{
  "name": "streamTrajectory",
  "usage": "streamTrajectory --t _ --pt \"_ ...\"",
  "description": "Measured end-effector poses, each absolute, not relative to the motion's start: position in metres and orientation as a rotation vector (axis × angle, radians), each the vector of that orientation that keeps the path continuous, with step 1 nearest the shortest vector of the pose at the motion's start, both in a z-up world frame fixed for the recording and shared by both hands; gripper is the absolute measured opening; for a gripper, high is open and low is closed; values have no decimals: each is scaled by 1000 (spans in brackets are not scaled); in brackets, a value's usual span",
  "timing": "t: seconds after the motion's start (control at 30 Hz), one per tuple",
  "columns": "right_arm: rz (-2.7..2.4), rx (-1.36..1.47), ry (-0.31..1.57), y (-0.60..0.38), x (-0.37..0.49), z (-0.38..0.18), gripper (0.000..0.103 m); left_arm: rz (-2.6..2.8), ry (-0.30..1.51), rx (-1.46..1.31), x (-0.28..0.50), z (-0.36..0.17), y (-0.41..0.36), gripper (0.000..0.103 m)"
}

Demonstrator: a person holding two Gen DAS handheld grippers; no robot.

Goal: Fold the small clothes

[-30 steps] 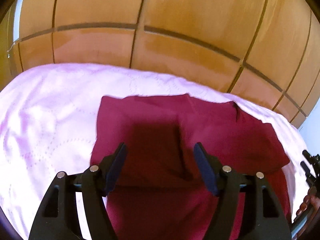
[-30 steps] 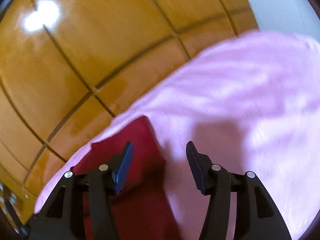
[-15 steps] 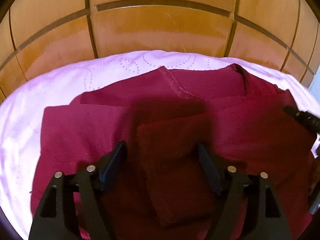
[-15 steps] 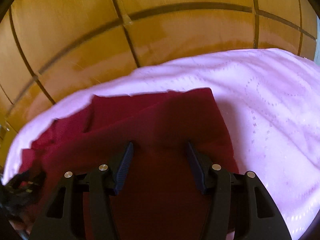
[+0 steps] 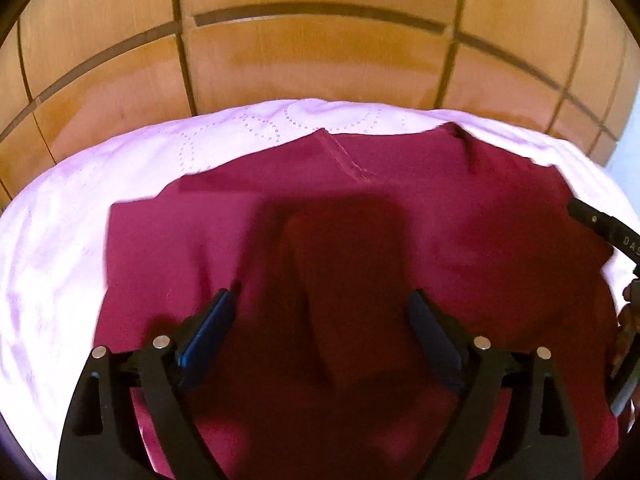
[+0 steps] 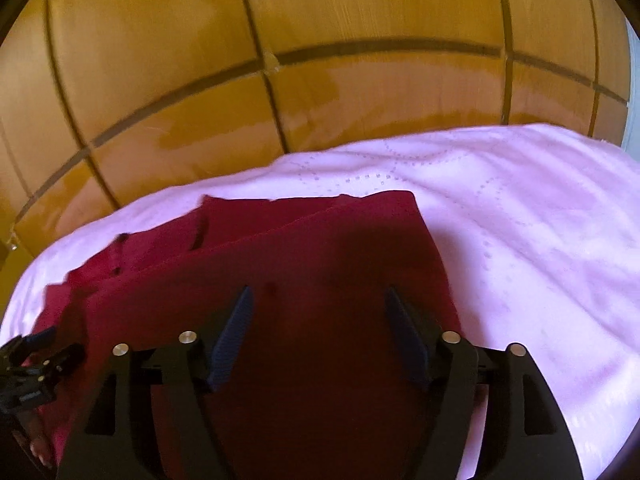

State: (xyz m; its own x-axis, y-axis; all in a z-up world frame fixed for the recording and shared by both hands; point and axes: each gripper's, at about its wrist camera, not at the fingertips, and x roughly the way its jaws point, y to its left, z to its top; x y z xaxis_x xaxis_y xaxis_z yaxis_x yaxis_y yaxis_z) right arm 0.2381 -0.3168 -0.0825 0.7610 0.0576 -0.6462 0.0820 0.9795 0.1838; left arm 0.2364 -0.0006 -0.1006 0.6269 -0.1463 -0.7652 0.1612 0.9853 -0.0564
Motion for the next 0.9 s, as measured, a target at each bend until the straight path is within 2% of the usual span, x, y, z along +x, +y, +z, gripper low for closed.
streamTrajectory --t 0.47,0.77,0.87,0.9 --pt "52 418 780 -340 111 -93 68 -207 861 -76 125 -109 52 95" --pt "97 551 813 -378 54 -89 68 -203 875 -297 71 -106 134 96" --pt "119 594 827 -389 39 -95 64 -239 918 -383 59 -114 156 93" --pt "131 608 834 -392 36 -97 64 -256 929 -396 54 -118 161 88"
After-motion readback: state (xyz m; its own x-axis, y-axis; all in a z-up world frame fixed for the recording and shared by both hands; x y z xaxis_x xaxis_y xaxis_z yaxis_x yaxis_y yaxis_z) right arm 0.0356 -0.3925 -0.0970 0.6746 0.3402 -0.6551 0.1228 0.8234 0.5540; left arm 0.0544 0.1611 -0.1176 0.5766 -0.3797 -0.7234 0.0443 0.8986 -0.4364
